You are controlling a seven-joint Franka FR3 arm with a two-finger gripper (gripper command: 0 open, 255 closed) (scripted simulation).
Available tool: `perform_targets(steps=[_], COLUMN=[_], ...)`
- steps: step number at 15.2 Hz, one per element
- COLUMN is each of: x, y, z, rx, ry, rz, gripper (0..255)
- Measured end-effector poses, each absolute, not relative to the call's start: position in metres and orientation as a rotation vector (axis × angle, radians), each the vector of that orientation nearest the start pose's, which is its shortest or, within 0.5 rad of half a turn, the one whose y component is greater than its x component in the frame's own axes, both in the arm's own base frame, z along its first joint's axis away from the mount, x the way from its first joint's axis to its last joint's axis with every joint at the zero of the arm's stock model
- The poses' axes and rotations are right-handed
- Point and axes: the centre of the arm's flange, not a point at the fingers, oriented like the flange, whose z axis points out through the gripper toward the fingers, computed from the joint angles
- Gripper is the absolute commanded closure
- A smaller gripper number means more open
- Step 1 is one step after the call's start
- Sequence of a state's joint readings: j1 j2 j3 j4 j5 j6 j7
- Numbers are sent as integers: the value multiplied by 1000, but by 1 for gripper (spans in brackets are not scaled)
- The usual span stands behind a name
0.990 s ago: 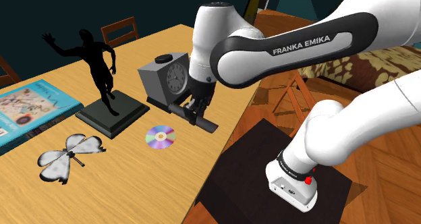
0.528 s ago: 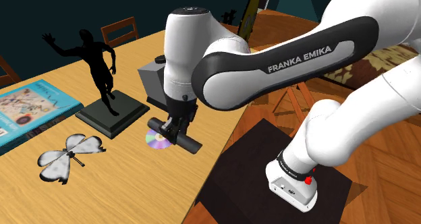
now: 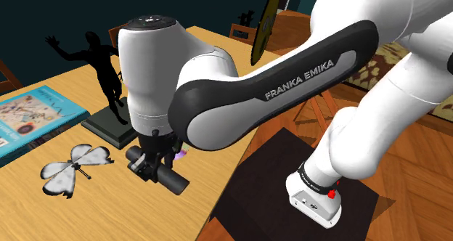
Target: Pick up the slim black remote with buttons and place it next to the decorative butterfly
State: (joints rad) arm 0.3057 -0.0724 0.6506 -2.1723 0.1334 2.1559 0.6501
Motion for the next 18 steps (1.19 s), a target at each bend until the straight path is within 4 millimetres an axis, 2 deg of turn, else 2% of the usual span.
perform_targets(steps=[5,6,9,18], x=[281,281,281,281], y=[500,507,513,513], z=[425,422,409,362], rx=[-3041,-3041,-3042,-3042], ry=[-360,-358,-355,-355], rz=[31,30,30,30], gripper=[255,255,255,255])
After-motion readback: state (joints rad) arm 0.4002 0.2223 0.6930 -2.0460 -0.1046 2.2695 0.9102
